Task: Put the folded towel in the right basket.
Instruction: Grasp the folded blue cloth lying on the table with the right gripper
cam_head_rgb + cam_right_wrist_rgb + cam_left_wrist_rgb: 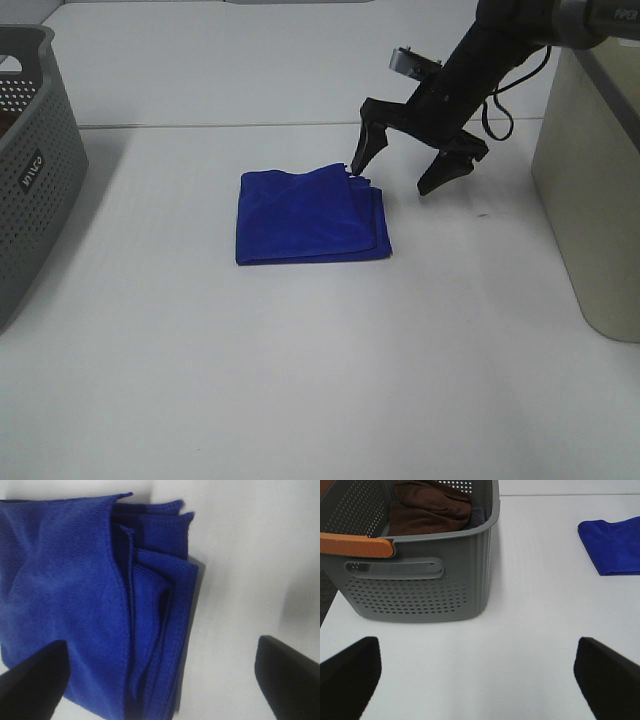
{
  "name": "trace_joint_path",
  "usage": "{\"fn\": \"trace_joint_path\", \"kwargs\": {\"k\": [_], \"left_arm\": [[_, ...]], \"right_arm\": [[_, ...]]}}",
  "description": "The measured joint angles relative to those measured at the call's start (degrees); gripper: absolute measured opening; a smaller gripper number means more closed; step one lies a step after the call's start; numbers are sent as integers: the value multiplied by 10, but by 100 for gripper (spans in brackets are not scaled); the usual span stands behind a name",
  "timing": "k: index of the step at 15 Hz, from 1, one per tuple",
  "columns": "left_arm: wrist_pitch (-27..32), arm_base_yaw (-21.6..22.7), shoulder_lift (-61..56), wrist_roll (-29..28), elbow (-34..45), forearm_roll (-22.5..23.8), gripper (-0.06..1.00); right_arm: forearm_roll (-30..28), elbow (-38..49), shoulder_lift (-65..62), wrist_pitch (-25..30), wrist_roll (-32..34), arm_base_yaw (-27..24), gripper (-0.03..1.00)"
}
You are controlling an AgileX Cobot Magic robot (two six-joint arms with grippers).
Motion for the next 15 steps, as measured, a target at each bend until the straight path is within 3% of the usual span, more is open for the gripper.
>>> {"fn": "trace_joint_path", "kwargs": {"k": [11,13,15], "left_arm": [[0,0,0,0,0,0,97],[0,0,0,0,0,0,97],[0,0,0,0,0,0,97]], "right_arm": [[53,-25,62,1,-1,11,94],[115,-30,82,-1,-5,41,91],[198,-31,103,-20,-29,82,76]]}}
